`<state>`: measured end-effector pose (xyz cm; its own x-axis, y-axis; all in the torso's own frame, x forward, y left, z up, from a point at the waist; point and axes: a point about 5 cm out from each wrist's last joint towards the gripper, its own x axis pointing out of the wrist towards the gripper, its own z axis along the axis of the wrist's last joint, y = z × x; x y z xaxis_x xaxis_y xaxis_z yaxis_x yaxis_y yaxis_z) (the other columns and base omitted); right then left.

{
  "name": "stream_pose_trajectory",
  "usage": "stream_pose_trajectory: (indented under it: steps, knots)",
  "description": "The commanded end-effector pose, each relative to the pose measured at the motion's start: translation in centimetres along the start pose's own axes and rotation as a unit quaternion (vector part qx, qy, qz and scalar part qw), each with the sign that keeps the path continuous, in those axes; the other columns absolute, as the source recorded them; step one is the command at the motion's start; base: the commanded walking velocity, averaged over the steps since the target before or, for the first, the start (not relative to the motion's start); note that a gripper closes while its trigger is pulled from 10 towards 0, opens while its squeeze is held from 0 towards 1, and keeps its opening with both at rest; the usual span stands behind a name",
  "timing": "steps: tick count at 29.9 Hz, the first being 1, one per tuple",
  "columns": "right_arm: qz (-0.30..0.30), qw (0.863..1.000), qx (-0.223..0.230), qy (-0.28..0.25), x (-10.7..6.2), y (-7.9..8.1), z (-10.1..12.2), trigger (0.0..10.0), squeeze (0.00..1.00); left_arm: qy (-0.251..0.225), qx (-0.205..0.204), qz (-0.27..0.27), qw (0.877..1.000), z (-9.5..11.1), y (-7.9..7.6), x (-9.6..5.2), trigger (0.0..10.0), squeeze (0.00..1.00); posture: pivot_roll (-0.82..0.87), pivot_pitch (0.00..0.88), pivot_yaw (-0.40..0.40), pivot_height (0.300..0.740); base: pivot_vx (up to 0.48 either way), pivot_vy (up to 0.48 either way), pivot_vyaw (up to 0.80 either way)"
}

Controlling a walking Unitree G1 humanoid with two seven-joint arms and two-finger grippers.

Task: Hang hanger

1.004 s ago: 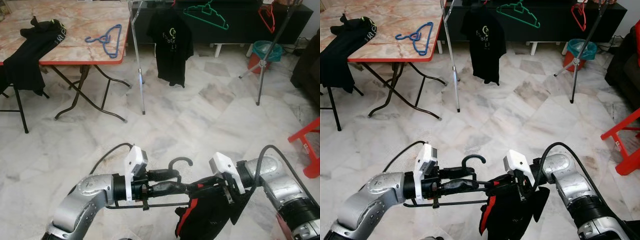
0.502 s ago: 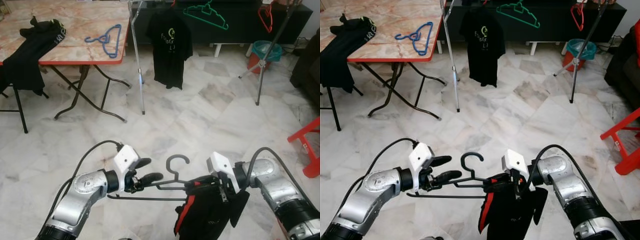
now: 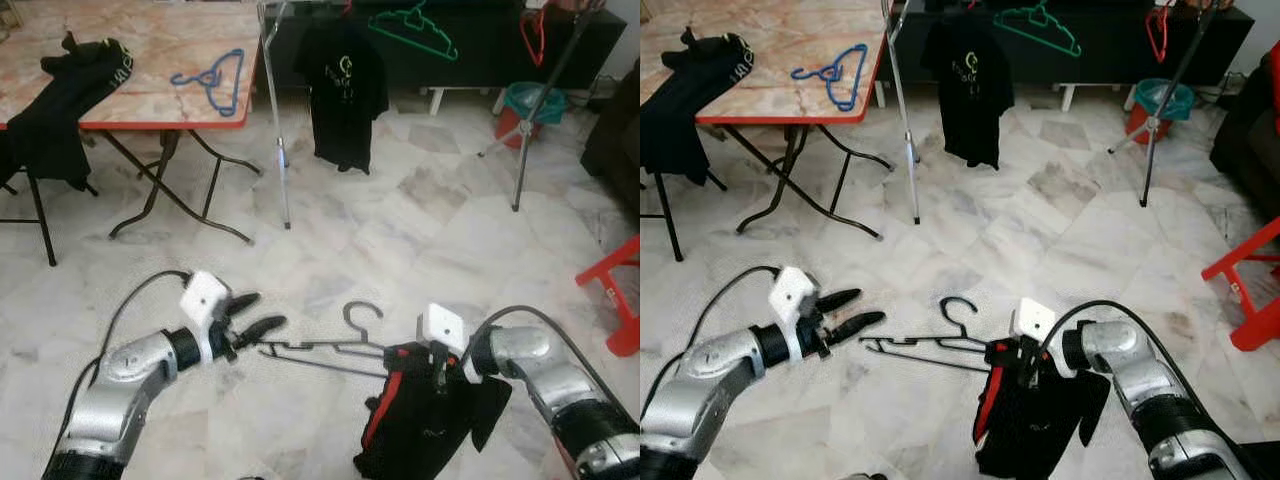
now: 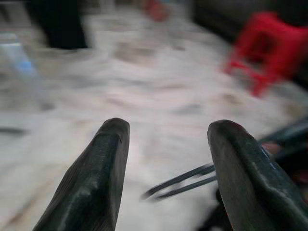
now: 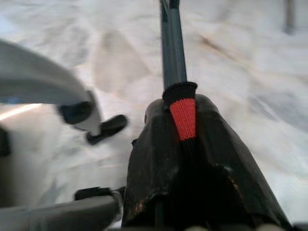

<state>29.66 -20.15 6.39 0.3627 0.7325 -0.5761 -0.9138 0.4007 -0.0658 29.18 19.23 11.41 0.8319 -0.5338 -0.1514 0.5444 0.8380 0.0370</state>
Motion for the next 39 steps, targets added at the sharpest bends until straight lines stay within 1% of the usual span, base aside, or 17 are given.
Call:
stream_pose_trajectory:
  steps: [1,2,4,5,8,9,12,16,22,23,29,31,32,33,37,38,39]
  knots:
    - [-0.034,0.999,-0.006,-0.011,-0.5,-1.0,0.7,0.0,0.00,0.003,-0.004,0.047,0.999,-0.2,1.0,-0.1,10.0,0.00,0.05,0.126,-0.043,0.740,0.000,0.000,0.00]
    - [-0.085,0.996,0.003,-0.016,-0.7,-1.8,0.8,0.0,0.00,0.005,-0.012,0.136,0.991,-0.6,2.5,-0.4,10.0,0.00,0.05,0.124,-0.044,0.740,0.000,0.000,0.00]
    - [-0.119,0.993,0.006,-0.018,-0.8,-2.3,0.8,0.0,0.00,0.012,-0.025,0.190,0.981,-1.2,3.5,-0.7,10.0,0.00,0.05,0.124,-0.043,0.740,0.000,0.000,0.00]
    - [-0.158,0.987,0.019,-0.017,-1.1,-2.9,0.7,0.0,0.00,0.011,-0.027,0.241,0.970,-1.6,4.3,-1.1,10.0,0.00,0.05,0.124,-0.043,0.740,0.000,0.000,0.00]
    - [-0.196,0.980,0.040,-0.019,-1.2,-3.3,0.5,0.0,0.00,0.008,-0.046,0.286,0.957,-2.3,4.6,-1.5,10.0,0.00,0.04,0.122,-0.042,0.740,0.000,0.000,0.00]
    - [-0.196,0.980,0.040,-0.019,-1.2,-3.3,0.5,0.0,0.00,0.008,-0.046,0.286,0.957,-2.3,4.6,-1.5,10.0,0.00,0.04,0.122,-0.042,0.740,0.000,0.000,0.00]
    - [-0.173,0.984,0.029,-0.016,-0.4,-2.7,0.6,0.0,0.00,0.025,-0.049,0.269,0.962,-3.5,3.4,-0.8,10.0,0.00,0.04,0.119,-0.039,0.740,0.000,0.000,0.00]
    - [-0.151,0.988,0.007,-0.027,-0.1,-2.6,1.5,0.0,0.00,0.024,-0.054,0.233,0.971,-3.8,2.1,0.0,10.0,0.00,0.04,0.112,-0.036,0.740,0.000,0.000,0.00]
    - [-0.183,0.981,-0.037,-0.041,-1.0,-4.6,4.4,0.0,0.00,0.017,-0.063,0.151,0.986,-3.7,0.0,1.1,10.0,0.00,0.04,0.094,-0.032,0.740,0.000,0.000,0.00]
    - [-0.187,0.980,-0.057,-0.045,-1.3,-5.1,5.3,0.0,0.00,0.018,-0.067,0.123,0.990,-3.7,-0.6,1.3,10.0,0.00,0.04,0.094,-0.032,0.740,0.000,0.000,0.00]
    - [-0.201,0.974,-0.077,-0.072,-2.0,-6.2,7.7,0.0,0.00,0.019,-0.061,0.069,0.996,-3.8,-1.8,1.6,10.0,0.00,0.03,0.080,-0.033,0.740,0.000,0.000,0.00]
    - [-0.182,0.977,-0.073,-0.088,-2.0,-6.2,8.3,0.0,0.00,0.017,-0.065,0.048,0.997,-3.7,-2.3,1.7,10.0,0.00,0.03,0.075,-0.036,0.740,0.000,0.000,0.00]
    - [-0.144,0.981,-0.076,-0.105,-1.8,-5.8,8.9,0.0,0.00,0.010,-0.070,0.010,0.997,-3.5,-3.2,1.8,10.0,0.00,0.03,0.072,-0.039,0.740,0.000,0.000,0.00]
    - [-0.134,0.982,-0.076,-0.108,-1.7,-5.7,9.0,0.0,0.00,0.009,-0.071,-0.005,0.997,-3.5,-3.6,1.8,10.0,0.00,0.04,0.068,-0.042,0.740,0.000,0.000,0.00]
    - [-0.093,0.987,-0.075,-0.103,-1.2,-5.2,8.9,0.0,0.00,0.010,-0.071,-0.034,0.997,-3.5,-4.3,1.7,10.0,0.00,0.04,0.067,-0.043,0.740,0.000,0.000,0.00]
    - [-0.048,0.988,-0.083,-0.123,-0.9,-4.4,9.1,0.0,0.00,0.009,-0.075,-0.064,0.995,-3.5,-5.0,1.7,10.0,0.00,0.04,0.063,-0.045,0.740,0.000,0.000,0.00]
    - [-0.032,0.987,-0.086,-0.133,-0.9,-4.2,9.2,0.0,0.00,0.008,-0.077,-0.076,0.994,-3.4,-5.3,1.6,10.0,0.00,0.04,0.063,-0.045,0.740,0.000,0.000,0.00]
